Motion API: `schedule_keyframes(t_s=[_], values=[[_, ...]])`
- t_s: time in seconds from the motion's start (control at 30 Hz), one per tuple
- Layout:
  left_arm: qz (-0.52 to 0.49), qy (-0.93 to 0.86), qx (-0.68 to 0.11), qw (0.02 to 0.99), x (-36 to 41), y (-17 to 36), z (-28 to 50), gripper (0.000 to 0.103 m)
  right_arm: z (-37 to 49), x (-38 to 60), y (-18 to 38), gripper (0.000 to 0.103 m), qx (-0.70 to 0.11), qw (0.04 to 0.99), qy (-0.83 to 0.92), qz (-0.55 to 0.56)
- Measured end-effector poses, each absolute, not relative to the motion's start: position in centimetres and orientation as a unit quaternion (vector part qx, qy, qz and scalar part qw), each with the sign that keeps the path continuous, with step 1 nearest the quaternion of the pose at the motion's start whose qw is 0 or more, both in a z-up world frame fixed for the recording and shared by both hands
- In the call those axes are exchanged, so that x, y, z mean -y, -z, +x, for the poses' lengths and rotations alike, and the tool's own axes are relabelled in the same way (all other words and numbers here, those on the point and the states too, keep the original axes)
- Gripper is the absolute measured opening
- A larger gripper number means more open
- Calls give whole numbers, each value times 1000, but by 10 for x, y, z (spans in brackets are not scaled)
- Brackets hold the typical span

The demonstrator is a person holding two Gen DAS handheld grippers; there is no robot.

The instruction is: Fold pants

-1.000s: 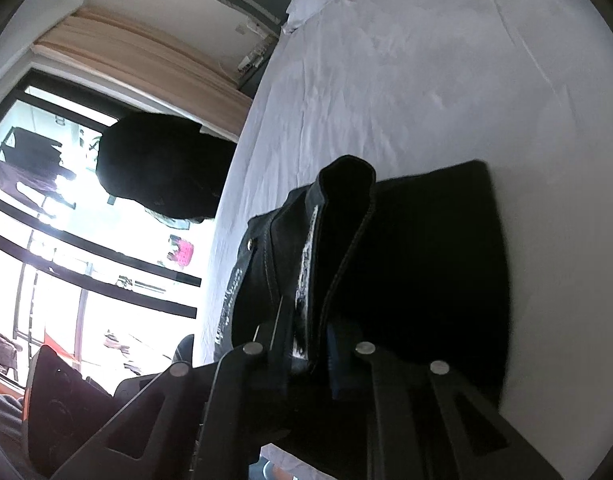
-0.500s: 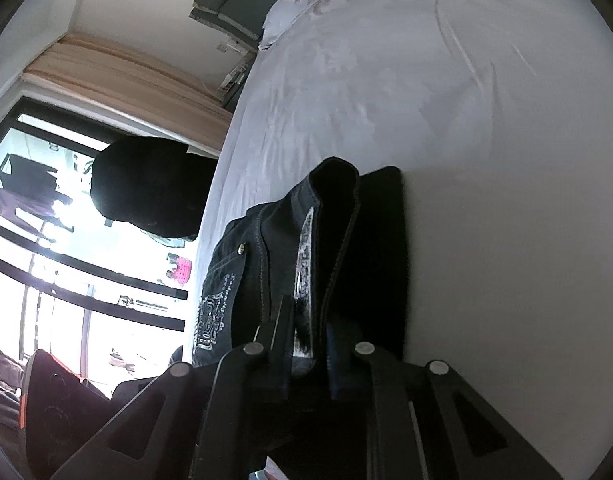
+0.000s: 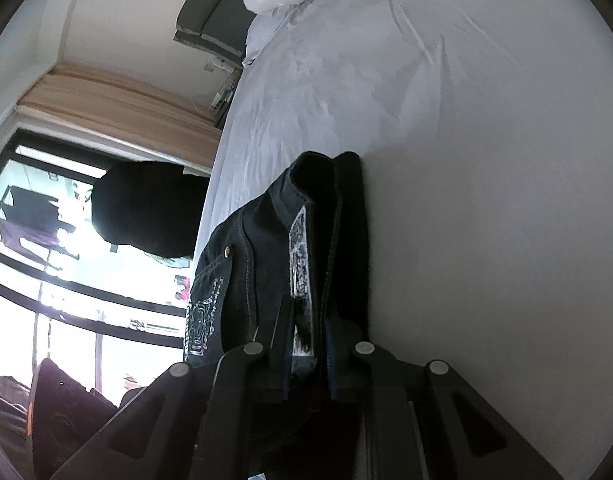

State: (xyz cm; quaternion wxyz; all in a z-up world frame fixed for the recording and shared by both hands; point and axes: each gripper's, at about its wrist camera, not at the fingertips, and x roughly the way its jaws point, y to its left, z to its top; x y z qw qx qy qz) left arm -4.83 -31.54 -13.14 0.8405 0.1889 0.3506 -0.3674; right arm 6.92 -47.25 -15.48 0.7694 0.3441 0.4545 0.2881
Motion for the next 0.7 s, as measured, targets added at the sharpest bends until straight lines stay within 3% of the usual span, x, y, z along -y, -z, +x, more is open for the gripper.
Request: schedule_keyframes(t_s=[0.1,0.3,0.4,0.57,0.6,0.63,0.7], values=[[196,368,-350,839,317,135,-48,16,66,474,159,15,-450,773,-285,345],[148,388,-363,834,292,112,-50,30,62,476,164,21,-438,773,-294,353],[99,388,-334,853,250,86,-54,71,55,480,159,23,-437,778,-287,348],[0,353,-337,873,167,72,-25,71,32,493,126,27,-408,798,-282,341],[-12,349,-340,873,157,74,-18,66,30,489,114,27,-395,800,-301,337],[-26,343,-349,872,147,77,-8,56,29,478,98,27,-382,803,-327,321],[-69,341,-365,863,130,83,11,48,32,458,79,27,-370,801,-364,298]])
